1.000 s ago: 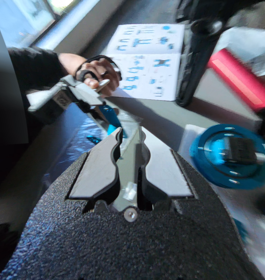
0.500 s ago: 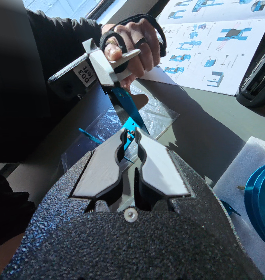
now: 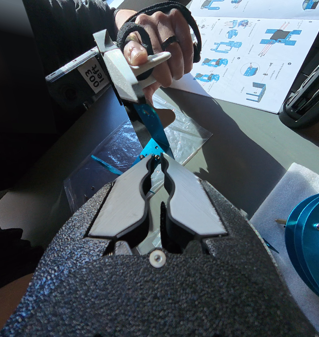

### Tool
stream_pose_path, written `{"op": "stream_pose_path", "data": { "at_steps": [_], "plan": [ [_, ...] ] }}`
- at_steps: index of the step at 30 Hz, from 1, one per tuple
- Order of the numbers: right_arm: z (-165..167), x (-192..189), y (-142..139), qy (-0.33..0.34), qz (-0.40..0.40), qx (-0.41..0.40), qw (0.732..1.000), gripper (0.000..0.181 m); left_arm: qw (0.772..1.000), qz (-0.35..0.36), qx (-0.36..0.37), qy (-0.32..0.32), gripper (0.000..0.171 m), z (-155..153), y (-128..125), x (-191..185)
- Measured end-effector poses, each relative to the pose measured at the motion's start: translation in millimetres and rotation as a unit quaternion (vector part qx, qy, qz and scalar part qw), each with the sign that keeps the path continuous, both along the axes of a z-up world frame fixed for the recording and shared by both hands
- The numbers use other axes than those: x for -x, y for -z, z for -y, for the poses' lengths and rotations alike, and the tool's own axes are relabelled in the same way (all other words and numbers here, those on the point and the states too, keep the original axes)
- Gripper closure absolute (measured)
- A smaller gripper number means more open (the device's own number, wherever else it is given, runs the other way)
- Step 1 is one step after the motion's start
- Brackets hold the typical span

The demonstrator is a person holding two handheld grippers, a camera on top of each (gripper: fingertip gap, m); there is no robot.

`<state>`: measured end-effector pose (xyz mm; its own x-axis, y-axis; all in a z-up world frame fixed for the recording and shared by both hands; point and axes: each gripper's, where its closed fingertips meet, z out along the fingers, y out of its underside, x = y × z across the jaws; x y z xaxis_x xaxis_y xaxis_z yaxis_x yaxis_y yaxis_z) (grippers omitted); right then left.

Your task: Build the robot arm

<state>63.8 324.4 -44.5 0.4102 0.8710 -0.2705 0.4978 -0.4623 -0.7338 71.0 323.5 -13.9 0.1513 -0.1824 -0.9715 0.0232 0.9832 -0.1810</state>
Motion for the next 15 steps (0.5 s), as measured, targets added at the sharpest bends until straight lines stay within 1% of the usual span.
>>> {"op": "stream_pose_path", "data": {
  "at_steps": [10,15],
  "plan": [
    [0.5,1.3,6.2,-0.008,0.007,0.003,1.000,0.177,1.000,-0.009,-0.006,0.004,0.098,2.7,6.7,-1.3],
    [0.8,3.9,2.4,-0.014,-0.010,-0.001,1.000,0.177,1.000,-0.011,-0.006,0.004,0.098,2.5,7.9,-1.9]
  ]
}}
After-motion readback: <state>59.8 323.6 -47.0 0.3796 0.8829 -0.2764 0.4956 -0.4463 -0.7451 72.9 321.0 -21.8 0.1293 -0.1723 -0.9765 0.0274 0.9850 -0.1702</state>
